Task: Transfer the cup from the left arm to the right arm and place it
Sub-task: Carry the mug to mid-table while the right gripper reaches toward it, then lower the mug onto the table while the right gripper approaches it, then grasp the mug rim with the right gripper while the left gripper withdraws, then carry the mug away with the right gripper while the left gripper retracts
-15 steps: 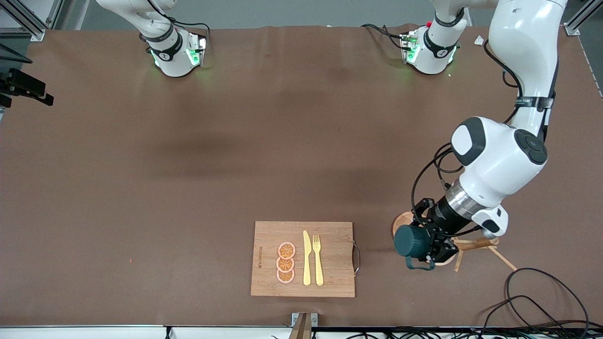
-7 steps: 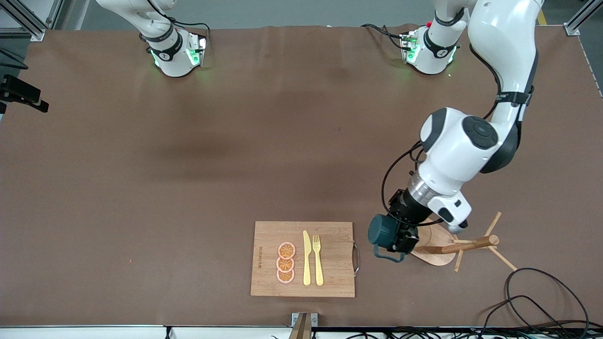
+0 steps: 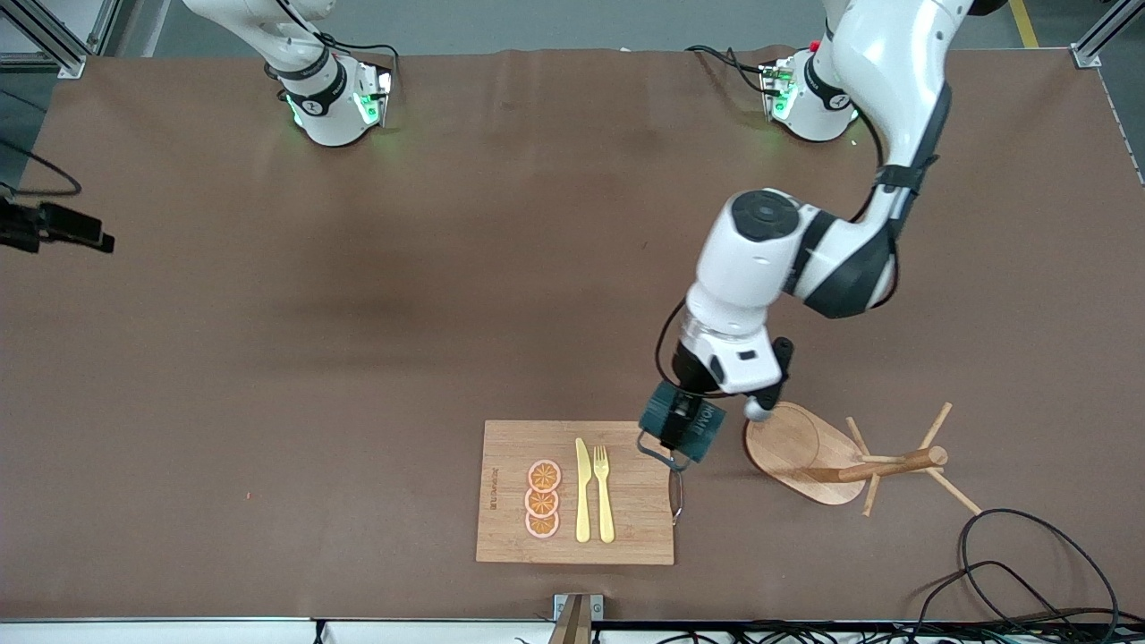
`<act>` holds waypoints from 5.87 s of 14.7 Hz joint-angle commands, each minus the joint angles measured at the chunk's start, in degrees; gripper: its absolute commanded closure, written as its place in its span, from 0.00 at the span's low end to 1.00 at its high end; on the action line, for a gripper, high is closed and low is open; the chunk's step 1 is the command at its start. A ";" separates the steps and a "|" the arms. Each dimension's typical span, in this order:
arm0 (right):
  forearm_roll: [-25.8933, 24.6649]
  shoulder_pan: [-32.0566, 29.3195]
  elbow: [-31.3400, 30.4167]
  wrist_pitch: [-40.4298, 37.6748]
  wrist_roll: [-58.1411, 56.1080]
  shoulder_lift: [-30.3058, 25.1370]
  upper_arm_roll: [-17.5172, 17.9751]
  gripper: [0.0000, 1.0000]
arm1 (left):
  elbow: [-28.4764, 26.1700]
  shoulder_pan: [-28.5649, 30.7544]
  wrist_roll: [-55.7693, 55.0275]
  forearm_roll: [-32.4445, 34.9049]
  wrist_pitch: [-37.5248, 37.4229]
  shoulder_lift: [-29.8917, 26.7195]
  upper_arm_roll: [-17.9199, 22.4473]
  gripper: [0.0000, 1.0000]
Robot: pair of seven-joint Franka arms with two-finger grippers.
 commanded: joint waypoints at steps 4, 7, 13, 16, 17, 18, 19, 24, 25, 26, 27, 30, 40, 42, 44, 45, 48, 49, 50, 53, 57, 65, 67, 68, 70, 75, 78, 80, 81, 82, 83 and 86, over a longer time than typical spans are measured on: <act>2.85 -0.01 -6.59 7.98 4.83 2.86 0.97 0.00 | 0.48 -7.46 0.00 16.91 0.16 2.45 0.57 0.33; 4.98 -0.09 -4.42 8.62 5.21 7.42 1.06 0.00 | 2.75 -13.09 -0.53 26.43 0.16 5.25 0.75 0.34; 3.75 -0.18 -2.74 13.87 4.25 13.14 1.06 0.00 | 4.25 -23.02 -6.04 54.08 -0.01 11.58 3.39 0.35; 3.66 2.96 -3.44 14.42 5.20 13.50 0.97 0.00 | 4.25 -25.23 -14.91 70.77 -0.19 14.13 3.48 0.36; 3.66 3.94 -4.05 14.59 8.26 13.50 1.06 0.00 | 4.52 -25.32 -17.81 77.10 -0.19 15.19 3.39 0.36; 3.75 4.90 -4.23 14.60 12.20 13.50 1.06 0.00 | 4.95 -25.49 -21.58 82.03 -0.19 16.15 3.39 0.36; 3.75 6.57 -4.76 14.60 14.85 13.50 1.06 0.00 | 4.96 -25.93 -24.75 84.78 -0.54 16.51 3.47 0.36; 4.18 12.28 -6.60 15.91 24.01 13.06 1.06 0.00 | 5.05 -28.04 -34.77 100.77 -12.39 21.78 3.39 0.36; 4.36 13.34 -7.82 17.48 25.76 12.71 1.15 0.00 | 4.96 -28.65 -38.89 104.37 -15.10 23.18 3.39 0.36; 4.45 14.31 -9.58 19.32 27.87 12.45 1.15 0.00 | 5.04 -28.75 -42.42 107.28 -18.61 24.68 3.39 0.36; 4.45 15.10 -10.90 20.65 28.76 12.09 1.15 0.00 | 4.96 -29.01 -45.23 108.79 -20.82 25.47 3.39 0.36; 6.72 15.81 -14.59 24.78 28.85 11.74 1.23 0.00 | 4.61 -30.76 -49.12 109.15 -24.95 26.97 3.30 0.35; 8.93 24.51 -21.28 36.12 38.00 11.12 1.15 0.00 | -1.62 -33.05 -54.67 109.15 -33.67 27.59 3.21 0.00; 8.93 25.21 -21.28 36.83 38.08 11.12 1.23 0.00 | -4.34 -33.14 -55.36 108.89 -35.24 27.33 2.86 0.00; 9.11 26.70 -21.20 37.88 38.17 11.21 1.23 0.00 | -6.98 -33.58 -59.22 108.71 -36.92 27.06 1.99 0.00; 9.20 27.23 -21.28 38.76 38.35 11.21 1.23 0.00 | -8.56 -33.76 -60.89 108.63 -38.49 26.98 1.46 0.00; 10.25 29.60 -21.28 40.95 42.81 11.65 1.23 0.00 | -12.78 -33.67 -61.35 105.23 -40.34 24.36 -2.22 0.00; 10.25 30.39 -21.20 41.83 44.66 12.17 1.23 0.00 | -14.71 -33.76 -60.56 101.11 -41.40 22.25 -3.11 0.00; 10.25 31.45 -21.20 42.71 46.24 12.44 1.23 0.00 | -16.47 -33.76 -59.25 97.59 -41.67 20.14 -4.07 0.00; 10.25 34.61 -20.93 44.56 50.81 13.32 1.23 0.00 | -19.64 -33.76 -58.01 87.39 -42.02 15.21 -5.40 0.00; 10.25 38.47 -20.93 46.41 62.05 14.72 1.15 0.00 | -20.36 -33.67 -56.52 69.39 -42.02 8.97 -6.72 0.00; 10.34 42.70 -20.58 51.94 76.39 18.33 1.23 0.00 | -19.66 -27.18 -33.51 47.29 -44.13 -0.62 -6.72 0.00; 10.34 43.06 -19.88 52.13 77.28 19.47 1.23 0.00 | -19.65 -23.41 -28.33 46.76 -44.13 -1.93 -6.72 0.00; 10.43 43.32 -19.62 52.21 77.54 20.08 1.23 0.00 | -19.48 -21.65 -24.39 45.27 -44.13 -2.98 -6.72 0.00; 10.95 44.11 -19.53 53.70 78.07 20.88 1.23 0.00 | -17.47 -18.92 -17.78 43.42 -44.13 -4.05 -6.72 0.00; 14.47 44.99 -19.00 54.50 78.69 21.85 1.23 0.34 | -9.64 -10.75 -0.83 34.12 -44.05 -7.73 -6.81 0.00; 14.56 45.34 -19.00 54.32 80.00 21.85 1.23 0.85 | -6.48 -5.83 10.95 26.30 -44.04 -11.16 -6.81 0.00; 14.47 44.91 -19.00 53.80 80.71 21.85 1.23 1.00 | -4.98 -2.66 19.12 20.68 -44.04 -13.62 -6.81 0.01; 14.38 44.47 -19.17 53.53 80.71 21.67 1.15 1.00 | -3.67 -1.17 22.55 17.08 -44.13 -14.41 -6.72 0.01; 14.30 44.55 -19.44 52.57 80.80 21.15 0.97 0.99 | -2.44 -0.11 25.55 14.09 -44.13 -15.20 -6.63 0.01; 14.21 44.55 -19.70 50.65 80.89 20.62 0.54 0.99 | -1.21 2.08 29.14 11.36 -44.13 -16.17 -6.63 0.01; 14.21 43.50 -19.70 49.75 81.76 18.69 -2.62 1.00 | 1.61 7.79 42.66 4.32 -44.22 -18.46 -6.63 0.01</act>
